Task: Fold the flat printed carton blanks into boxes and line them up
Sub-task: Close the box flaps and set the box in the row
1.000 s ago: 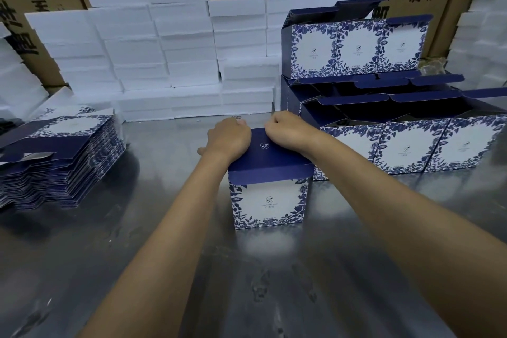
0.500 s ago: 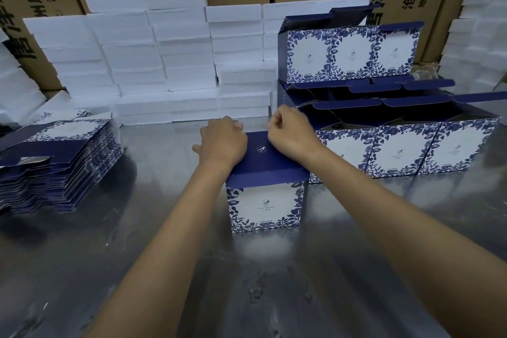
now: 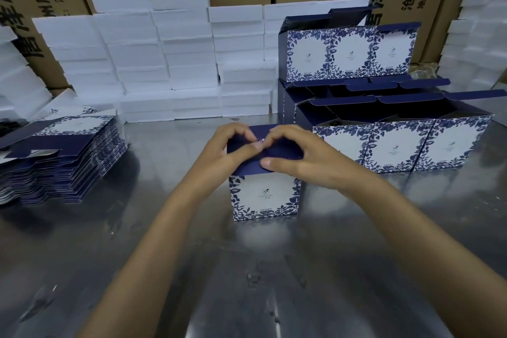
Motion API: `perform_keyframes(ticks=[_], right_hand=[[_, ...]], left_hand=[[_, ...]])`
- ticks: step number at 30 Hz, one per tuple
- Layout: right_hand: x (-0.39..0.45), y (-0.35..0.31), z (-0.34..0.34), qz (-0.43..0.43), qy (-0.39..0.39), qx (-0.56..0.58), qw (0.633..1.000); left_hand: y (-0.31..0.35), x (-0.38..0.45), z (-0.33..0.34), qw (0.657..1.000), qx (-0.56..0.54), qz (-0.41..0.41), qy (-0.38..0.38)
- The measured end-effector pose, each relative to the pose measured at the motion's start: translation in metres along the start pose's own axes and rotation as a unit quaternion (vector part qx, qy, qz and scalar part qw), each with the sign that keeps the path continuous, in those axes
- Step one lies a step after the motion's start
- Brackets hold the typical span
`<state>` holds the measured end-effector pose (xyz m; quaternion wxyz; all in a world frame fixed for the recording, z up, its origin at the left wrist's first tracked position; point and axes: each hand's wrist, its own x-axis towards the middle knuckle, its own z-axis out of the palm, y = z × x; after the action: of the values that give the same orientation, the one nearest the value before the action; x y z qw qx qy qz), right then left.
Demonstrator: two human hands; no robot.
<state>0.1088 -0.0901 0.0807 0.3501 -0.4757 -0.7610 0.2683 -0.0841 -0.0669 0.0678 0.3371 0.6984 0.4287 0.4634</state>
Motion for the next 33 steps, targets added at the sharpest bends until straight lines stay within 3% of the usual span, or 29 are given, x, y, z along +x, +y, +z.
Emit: perform_keyframes(ticks=[3,10,15,19,24,27,30,33], right_hand=[[-0.013,0.008,0.004,-0.001,0.007,0.150,0.989],[-0.015,0.021,0.020,-0.019,0.052,0.218,0.974],[-0.015,0.027,0.030,-0.032,0.102,0.248,0.963],[-0.013,0.028,0.035,-0.032,0.132,0.259,0.956],[-0.015,0.035,0.023,-0.043,0.078,0.241,0.967],[-0.015,0.036,0.023,-0.045,0.089,0.266,0.959],[-0.013,0.036,0.026,-0.044,0.101,0.244,0.963],[-0.016,0.039,0.016,-0.045,0.071,0.232,0.969]], left_hand=[[-0.008,-0.016,0.001,0.998,-0.040,0.043,-0.034],[-0.022,-0.034,0.009,0.987,-0.155,0.042,-0.003],[-0.024,-0.034,0.020,0.979,-0.183,0.063,0.057],[-0.023,-0.032,0.021,0.983,-0.144,0.081,0.083],[-0.025,-0.031,0.012,0.982,-0.179,0.048,0.032],[-0.026,-0.032,0.014,0.972,-0.228,0.031,0.047],[-0.023,-0.032,0.015,0.975,-0.210,0.030,0.061],[-0.026,-0.029,0.008,0.976,-0.214,0.023,0.024]])
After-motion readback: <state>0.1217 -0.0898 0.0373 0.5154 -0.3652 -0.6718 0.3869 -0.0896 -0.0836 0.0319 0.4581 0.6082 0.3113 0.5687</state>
